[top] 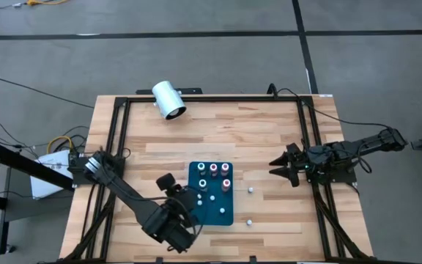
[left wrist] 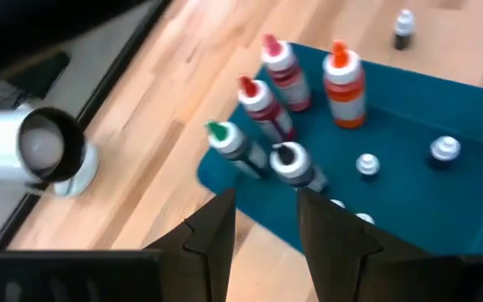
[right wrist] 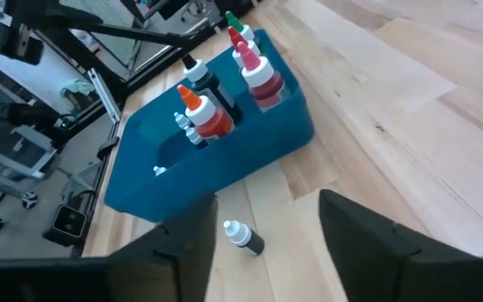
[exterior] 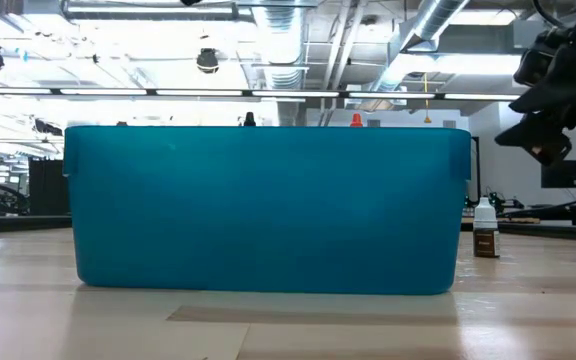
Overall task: Pick & Place food coloring
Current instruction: Put the small brown food coloring bottle into the blue container
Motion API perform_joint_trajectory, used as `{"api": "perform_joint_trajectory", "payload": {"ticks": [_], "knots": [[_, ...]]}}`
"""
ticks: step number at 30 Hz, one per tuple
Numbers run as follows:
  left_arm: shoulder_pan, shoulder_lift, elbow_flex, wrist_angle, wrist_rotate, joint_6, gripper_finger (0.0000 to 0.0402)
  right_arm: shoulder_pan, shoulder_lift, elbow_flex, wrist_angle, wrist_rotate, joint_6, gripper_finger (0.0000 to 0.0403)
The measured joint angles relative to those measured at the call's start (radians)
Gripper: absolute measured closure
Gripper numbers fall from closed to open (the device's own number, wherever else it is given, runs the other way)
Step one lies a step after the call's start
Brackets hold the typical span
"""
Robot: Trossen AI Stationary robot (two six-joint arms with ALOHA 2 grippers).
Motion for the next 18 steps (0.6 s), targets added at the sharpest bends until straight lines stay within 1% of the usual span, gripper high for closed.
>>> {"api": "perform_joint_trajectory", "payload": {"ticks": [4, 8, 10, 14, 18], "knots": [[-0.02, -0.083, -0.127, -0.003, -0.036, -0.129, 0.028, 0.001, 0.0, 0.0, 0.0, -0.001, 0.03, 0.0165], [-0.028, -0.195, -0.254, 0.05, -0.042, -0.149, 0.028, 0.0, 0.0, 0.0, 0.001, -0.001, 0.059, 0.0153], [-0.028, -0.253, -0.321, 0.112, -0.056, -0.107, 0.0281, 0.0, 0.0, 0.0, 0.001, -0.002, 0.058, 0.0153], [-0.014, -0.364, -0.466, 0.281, -0.052, 0.011, 0.0281, 0.0, 0.0, 0.0, 0.001, -0.001, 0.058, 0.0154], [-0.002, -0.481, -0.635, 0.455, -0.047, 0.078, 0.0281, -0.001, 0.0, 0.0, 0.026, 0.004, 0.042, 0.0154]]}}
